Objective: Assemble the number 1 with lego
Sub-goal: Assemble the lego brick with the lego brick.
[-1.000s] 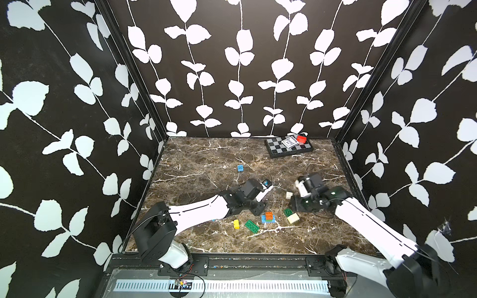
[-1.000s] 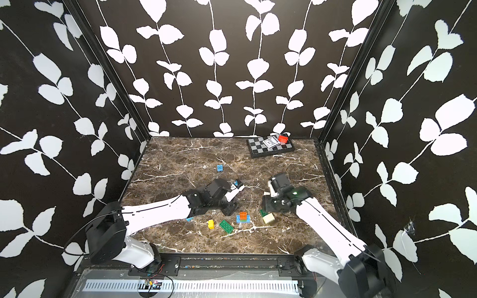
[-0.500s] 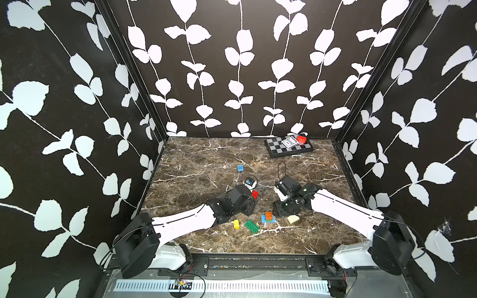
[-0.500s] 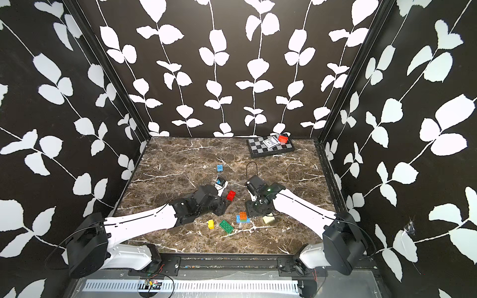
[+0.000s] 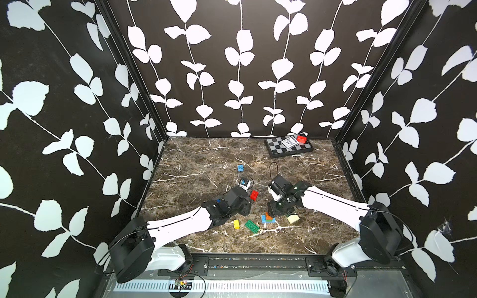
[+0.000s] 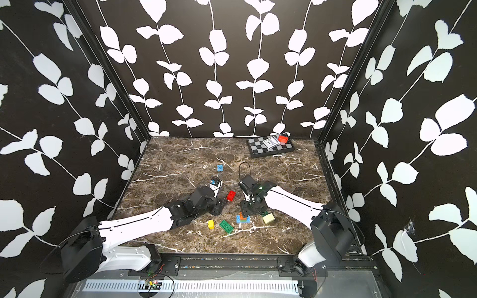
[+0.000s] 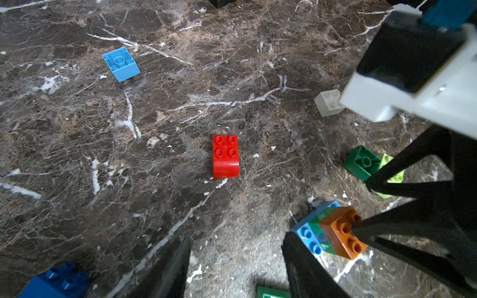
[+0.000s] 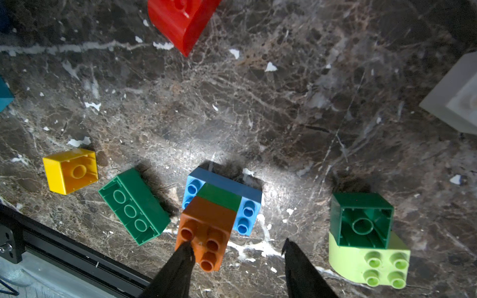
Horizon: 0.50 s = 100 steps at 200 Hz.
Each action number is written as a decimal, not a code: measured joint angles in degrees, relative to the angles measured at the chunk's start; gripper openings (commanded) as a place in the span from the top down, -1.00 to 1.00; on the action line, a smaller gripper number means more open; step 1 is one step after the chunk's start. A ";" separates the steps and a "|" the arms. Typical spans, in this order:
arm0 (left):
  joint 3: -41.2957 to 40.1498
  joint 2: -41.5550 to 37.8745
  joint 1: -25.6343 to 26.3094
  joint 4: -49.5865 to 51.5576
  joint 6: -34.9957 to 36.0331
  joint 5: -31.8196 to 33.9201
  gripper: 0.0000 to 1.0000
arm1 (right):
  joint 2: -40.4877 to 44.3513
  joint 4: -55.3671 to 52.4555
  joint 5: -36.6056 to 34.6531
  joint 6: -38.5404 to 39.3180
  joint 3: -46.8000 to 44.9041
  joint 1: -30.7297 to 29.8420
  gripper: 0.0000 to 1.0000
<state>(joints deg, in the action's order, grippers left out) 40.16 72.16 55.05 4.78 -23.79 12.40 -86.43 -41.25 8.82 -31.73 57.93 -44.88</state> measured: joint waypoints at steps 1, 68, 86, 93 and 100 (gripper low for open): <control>0.00 0.00 0.00 0.00 0.00 0.02 -0.20 | -0.07 0.00 0.00 0.00 0.04 -0.04 -0.12; -0.20 -0.11 -0.50 0.04 -0.15 0.31 -0.19 | -1.55 -0.85 -1.11 -0.07 1.38 -0.70 -0.05; -0.22 -0.11 -0.52 0.07 -0.17 0.31 -0.19 | -1.60 -0.85 -1.18 -0.17 1.38 -0.79 -0.03; -0.22 -0.11 -0.57 0.07 -0.17 0.31 -0.19 | -1.62 -0.85 -1.18 -0.26 1.38 -0.83 -0.02; -0.24 -0.11 -0.63 0.04 -0.17 0.31 -0.19 | -1.66 -0.81 -1.20 -0.33 1.38 -0.83 -0.01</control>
<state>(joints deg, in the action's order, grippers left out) 39.92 72.05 54.41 4.82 -23.97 12.71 -88.09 -42.06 7.62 -32.05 59.31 -45.71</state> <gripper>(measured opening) 0.595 0.513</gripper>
